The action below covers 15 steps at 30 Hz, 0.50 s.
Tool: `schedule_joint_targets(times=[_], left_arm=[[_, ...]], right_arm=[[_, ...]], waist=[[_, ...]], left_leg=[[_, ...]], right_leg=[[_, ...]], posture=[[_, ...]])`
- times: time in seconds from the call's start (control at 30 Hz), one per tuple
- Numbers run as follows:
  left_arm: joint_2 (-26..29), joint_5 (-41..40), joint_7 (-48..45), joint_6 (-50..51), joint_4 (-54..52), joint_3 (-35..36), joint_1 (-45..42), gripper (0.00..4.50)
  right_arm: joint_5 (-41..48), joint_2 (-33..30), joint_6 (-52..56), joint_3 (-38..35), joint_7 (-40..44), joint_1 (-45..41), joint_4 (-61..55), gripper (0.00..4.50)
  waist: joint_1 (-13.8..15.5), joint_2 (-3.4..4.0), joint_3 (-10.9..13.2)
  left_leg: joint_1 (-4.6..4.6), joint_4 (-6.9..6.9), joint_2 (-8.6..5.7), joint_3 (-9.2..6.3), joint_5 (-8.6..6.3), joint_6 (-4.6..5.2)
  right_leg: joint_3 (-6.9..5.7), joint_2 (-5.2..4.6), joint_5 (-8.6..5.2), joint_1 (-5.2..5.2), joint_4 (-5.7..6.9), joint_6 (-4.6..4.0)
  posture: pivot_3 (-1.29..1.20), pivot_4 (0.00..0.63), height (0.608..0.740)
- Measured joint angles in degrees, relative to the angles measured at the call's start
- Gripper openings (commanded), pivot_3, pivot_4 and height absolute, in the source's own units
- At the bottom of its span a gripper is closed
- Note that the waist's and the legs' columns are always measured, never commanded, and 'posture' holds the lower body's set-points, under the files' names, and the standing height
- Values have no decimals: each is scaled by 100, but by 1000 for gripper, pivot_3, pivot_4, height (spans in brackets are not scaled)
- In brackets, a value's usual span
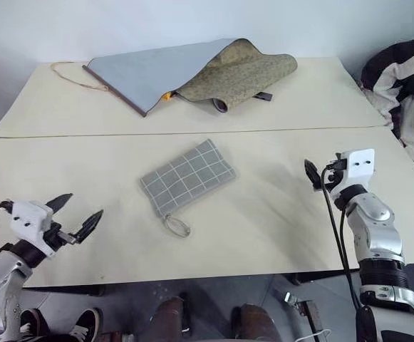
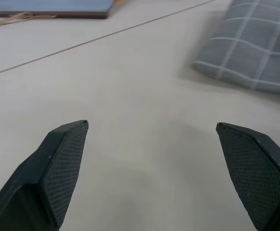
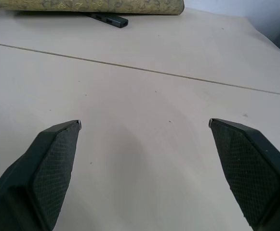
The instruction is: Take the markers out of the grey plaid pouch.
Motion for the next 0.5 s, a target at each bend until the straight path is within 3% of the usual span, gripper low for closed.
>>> schedule_joint_targets(times=[0.3, 0.4, 0.5], left_arm=[[-2, 290, 151, -94, -2, -283, -186, 4500], [-2, 271, 57, -179, 5, -307, -281, 4500], [71, 449, -50, -529, 58, -485, -469, 4500]], right_arm=[[-7, 15, -6, 7, 26, -35, 0, 4476], [51, 15, 64, 26, 173, -15, -100, 3928], [81, 55, 183, 479, 587, -4, -632, 2915]], waist=[[2, 0, 0], [-3, 0, 0], [-3, 0, 0]], left_leg=[[0, 0, 0, 1, 0, 0], [-1, -1, 0, 3, 0, 0], [1, -1, 3, 4, 0, 0]], right_leg=[[-2, 1, 0, 0, 1, 0], [-2, 1, 0, -3, 1, 0], [-2, 1, 0, -5, 3, 0]], posture=[[0, 150, 740], [0, 150, 740], [0, 150, 740]])
